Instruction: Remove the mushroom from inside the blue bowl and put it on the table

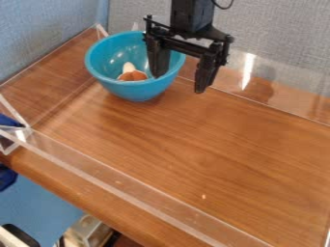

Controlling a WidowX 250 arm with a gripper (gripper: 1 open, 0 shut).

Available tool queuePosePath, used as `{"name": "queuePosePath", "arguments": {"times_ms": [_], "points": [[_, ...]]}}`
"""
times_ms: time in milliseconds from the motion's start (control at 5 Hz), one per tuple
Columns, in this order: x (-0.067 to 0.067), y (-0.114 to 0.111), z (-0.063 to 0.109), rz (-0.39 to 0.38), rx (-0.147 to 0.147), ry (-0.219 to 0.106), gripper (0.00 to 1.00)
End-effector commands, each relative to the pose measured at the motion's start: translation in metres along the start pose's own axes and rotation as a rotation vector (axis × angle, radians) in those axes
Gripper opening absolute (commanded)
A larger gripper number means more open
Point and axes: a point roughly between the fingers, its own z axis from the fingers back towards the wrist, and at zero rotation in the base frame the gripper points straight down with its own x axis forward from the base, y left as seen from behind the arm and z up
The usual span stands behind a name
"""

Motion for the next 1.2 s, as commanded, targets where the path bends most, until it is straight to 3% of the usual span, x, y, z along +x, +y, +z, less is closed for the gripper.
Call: {"name": "queuePosePath", "arguments": {"times_ms": [0, 200, 600, 800, 1000], "points": [[0.002, 0.005, -0.004, 0.003, 0.000, 0.013, 1.00], [0.011, 0.028, -0.002, 0.027, -0.005, 0.014, 1.00], [0.019, 0.083, 0.004, 0.067, 0.000, -0.015, 1.00], [0.020, 0.101, 0.001, 0.076, 0.007, -0.019, 1.00], [0.030, 0.114, -0.006, 0.091, 0.016, -0.014, 1.00]]}}
